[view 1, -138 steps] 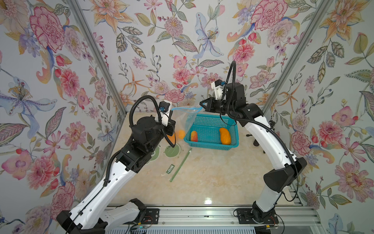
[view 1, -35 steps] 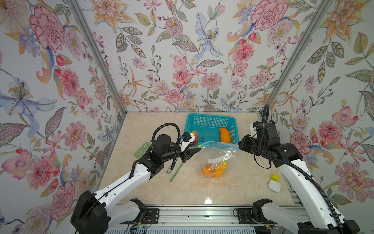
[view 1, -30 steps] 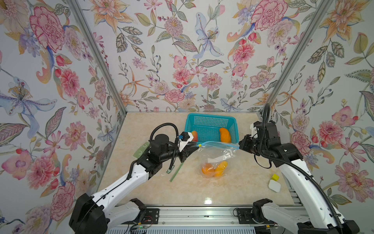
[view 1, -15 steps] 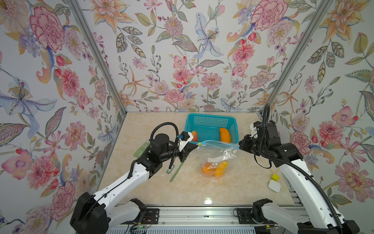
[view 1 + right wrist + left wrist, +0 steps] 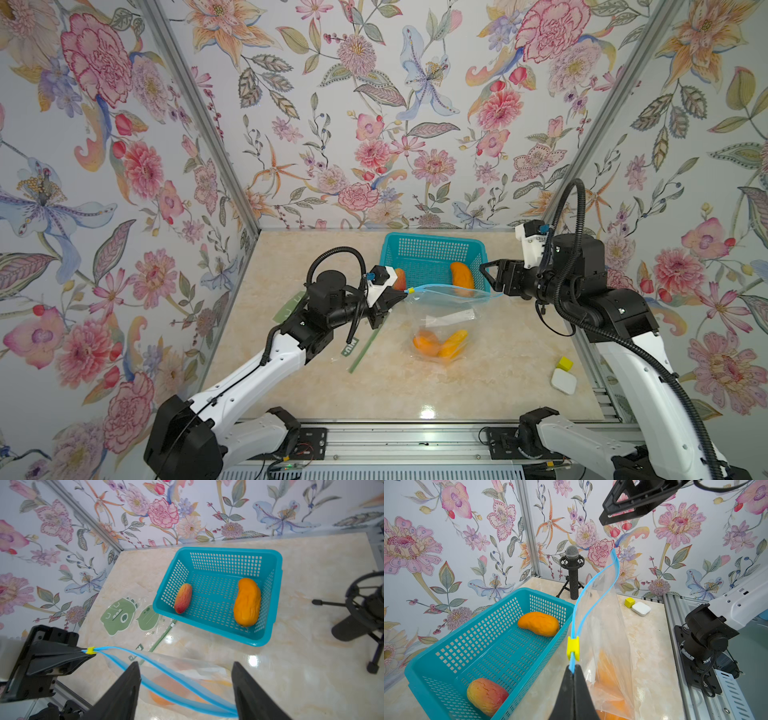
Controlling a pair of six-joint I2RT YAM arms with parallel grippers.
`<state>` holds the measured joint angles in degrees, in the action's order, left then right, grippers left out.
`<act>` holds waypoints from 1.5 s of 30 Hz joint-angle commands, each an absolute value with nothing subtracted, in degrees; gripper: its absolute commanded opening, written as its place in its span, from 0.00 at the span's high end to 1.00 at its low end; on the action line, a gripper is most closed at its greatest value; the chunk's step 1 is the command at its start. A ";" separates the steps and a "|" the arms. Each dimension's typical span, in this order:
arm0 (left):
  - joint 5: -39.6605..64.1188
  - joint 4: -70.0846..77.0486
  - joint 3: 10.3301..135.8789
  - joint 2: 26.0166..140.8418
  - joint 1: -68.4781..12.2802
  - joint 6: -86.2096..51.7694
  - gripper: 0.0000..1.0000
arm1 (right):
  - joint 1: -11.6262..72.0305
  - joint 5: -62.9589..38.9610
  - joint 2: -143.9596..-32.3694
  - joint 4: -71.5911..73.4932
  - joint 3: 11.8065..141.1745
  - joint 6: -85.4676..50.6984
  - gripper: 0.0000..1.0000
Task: Place the mango in a zip-top bag and seal the zipper
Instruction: Zip the zipper on the zipper food storage bag.
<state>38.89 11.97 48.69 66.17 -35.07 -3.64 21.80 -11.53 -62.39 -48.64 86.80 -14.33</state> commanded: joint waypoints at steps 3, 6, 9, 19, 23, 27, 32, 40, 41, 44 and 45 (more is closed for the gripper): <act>43.28 10.65 53.07 67.62 -32.36 -1.03 1.00 | 34.68 -17.75 -70.32 -47.51 93.70 9.44 0.21; 45.29 6.79 55.93 68.11 -30.91 1.41 1.00 | 36.81 -20.42 -75.41 -47.26 96.77 18.71 0.20; 46.47 2.82 58.22 68.61 -29.86 3.98 1.00 | 36.82 -24.85 -79.85 -47.33 99.80 24.99 0.20; 48.72 0.35 59.55 69.08 -28.03 4.61 1.00 | 36.83 -33.24 -87.23 -49.66 104.37 33.57 0.24; 48.69 0.96 59.50 69.35 -27.97 3.82 1.00 | 39.05 -34.19 -89.02 -50.63 104.97 33.67 0.34; 48.96 1.27 59.50 69.43 -27.95 3.43 1.00 | 40.16 -33.62 -91.44 -51.87 106.10 34.10 0.39; 48.76 1.89 58.80 69.00 -27.95 2.82 1.00 | 40.39 -32.84 -92.99 -53.07 107.49 33.75 0.49; 48.03 2.45 57.92 68.29 -27.17 2.20 1.00 | 39.58 -32.02 -92.90 -53.09 106.85 33.21 0.61; 48.13 2.50 57.92 68.29 -27.16 2.20 1.00 | 39.34 -31.96 -92.82 -53.10 106.87 33.01 0.62; 48.08 2.55 57.92 68.29 -26.99 2.11 1.00 | 38.70 -31.83 -92.72 -53.09 106.63 32.72 0.65; 48.22 2.53 57.92 68.29 -26.98 2.11 1.00 | 38.60 -31.61 -92.70 -53.09 106.51 32.65 0.65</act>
